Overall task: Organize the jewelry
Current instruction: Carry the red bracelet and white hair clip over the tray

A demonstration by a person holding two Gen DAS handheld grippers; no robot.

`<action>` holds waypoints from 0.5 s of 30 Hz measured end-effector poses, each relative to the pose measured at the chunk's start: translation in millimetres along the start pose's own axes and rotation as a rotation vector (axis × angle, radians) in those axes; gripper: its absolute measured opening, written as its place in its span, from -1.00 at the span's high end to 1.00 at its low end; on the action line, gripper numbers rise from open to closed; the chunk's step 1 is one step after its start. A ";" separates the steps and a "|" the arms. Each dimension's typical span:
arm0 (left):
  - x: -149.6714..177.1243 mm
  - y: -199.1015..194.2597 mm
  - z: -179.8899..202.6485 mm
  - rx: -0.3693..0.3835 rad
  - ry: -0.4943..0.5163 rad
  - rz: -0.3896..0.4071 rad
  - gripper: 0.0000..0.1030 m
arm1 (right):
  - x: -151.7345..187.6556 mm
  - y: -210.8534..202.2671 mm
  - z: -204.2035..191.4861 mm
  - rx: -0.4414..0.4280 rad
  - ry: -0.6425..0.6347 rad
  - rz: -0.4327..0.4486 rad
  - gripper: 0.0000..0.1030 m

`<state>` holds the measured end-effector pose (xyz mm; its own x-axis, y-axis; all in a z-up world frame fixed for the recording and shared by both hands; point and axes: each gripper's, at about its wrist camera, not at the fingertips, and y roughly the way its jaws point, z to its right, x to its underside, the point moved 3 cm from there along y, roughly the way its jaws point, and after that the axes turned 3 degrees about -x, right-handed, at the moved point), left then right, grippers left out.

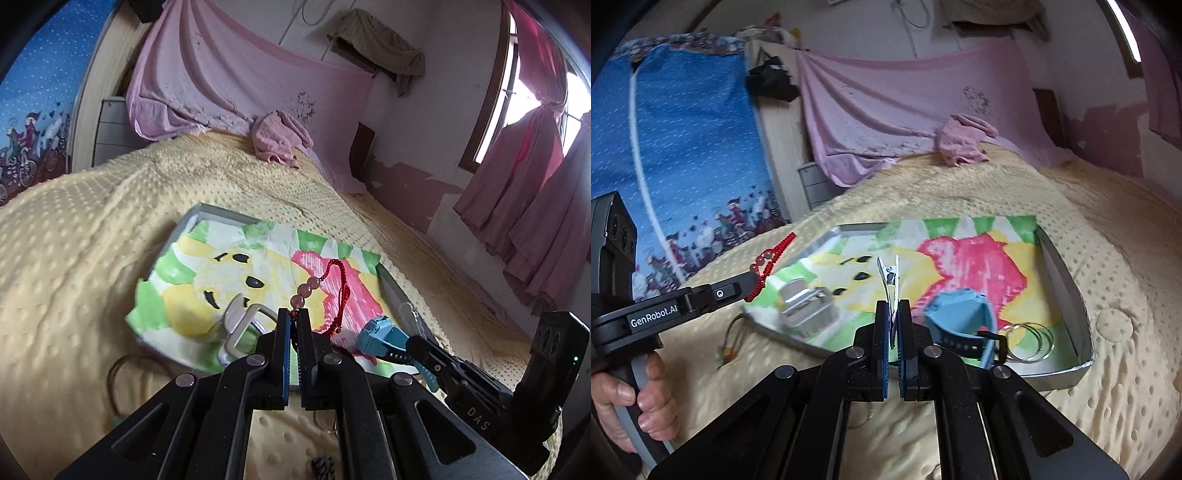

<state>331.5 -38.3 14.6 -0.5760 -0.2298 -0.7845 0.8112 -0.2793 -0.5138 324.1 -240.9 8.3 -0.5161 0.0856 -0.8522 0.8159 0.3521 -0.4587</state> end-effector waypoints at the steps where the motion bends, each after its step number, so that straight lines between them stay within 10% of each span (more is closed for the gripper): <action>1: 0.4 7.5 3.3 0.000 0.012 -0.013 0.93 | 1.9 2.2 6.9 0.022 0.017 0.002 0.92; 15: 17.2 68.2 32.7 -0.049 0.088 -0.147 0.93 | 0.7 23.1 36.3 0.159 0.017 -0.021 0.92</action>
<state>373.6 -91.8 -22.6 -0.6792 -0.1073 -0.7261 0.7243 -0.2577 -0.6395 352.0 -266.5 -12.1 -0.5369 0.0960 -0.8382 0.8351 0.2020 -0.5117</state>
